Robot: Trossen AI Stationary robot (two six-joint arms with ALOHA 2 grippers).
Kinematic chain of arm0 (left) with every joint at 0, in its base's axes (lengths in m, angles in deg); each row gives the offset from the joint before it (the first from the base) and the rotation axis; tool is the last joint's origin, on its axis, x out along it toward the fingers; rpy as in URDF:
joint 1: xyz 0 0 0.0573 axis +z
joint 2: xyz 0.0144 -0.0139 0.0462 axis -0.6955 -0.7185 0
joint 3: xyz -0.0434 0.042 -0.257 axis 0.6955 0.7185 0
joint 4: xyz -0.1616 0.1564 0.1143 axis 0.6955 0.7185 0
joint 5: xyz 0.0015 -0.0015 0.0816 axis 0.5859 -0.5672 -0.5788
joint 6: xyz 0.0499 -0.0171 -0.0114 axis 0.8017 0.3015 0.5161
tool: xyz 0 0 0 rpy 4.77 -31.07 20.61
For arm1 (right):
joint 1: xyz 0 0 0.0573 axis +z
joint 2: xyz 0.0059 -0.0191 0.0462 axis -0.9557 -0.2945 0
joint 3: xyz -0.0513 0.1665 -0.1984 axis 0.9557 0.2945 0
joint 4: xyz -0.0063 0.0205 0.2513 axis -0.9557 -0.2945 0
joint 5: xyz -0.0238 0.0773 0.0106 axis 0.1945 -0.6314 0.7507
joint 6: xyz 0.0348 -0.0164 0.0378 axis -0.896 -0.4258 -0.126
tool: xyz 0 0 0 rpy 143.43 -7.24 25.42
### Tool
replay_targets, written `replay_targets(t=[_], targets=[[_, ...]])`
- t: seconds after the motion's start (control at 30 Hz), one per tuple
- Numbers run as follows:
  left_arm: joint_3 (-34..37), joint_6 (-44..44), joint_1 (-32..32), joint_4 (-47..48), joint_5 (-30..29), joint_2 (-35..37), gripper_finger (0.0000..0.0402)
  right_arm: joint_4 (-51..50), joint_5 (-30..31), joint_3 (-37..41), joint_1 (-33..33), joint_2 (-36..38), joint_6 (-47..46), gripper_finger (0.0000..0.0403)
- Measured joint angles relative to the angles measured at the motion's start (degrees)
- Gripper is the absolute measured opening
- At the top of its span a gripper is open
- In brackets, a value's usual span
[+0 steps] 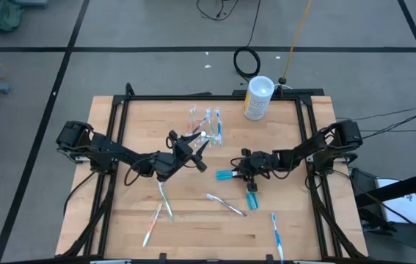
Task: Pick & Place toothbrushing station
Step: Put the top mouthwash into the transparent organizer
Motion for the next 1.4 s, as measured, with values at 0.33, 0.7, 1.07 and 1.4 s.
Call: replay_targets(t=[0.33,0.7,1.07,1.4], targets=[[-0.02,0.09,0.08,-1.47,8.87,0.00,0.0195,0.49,9.69,0.14,4.49,7.32,21.26,0.0104],[-6.83,-6.71,1.23,8.03,48.92,0.02,0.0195,6.38,25.46,-0.41,13.36,8.05,59.77,0.0091],[-17.11,-32.89,3.56,49.72,51.02,-0.24,0.0195,5.85,30.61,-3.06,15.80,8.10,71.18,0.0090],[-17.16,-34.31,2.97,49.03,49.75,-3.37,0.0195,14.29,31.45,-3.17,15.80,8.10,77.14,0.0095]])
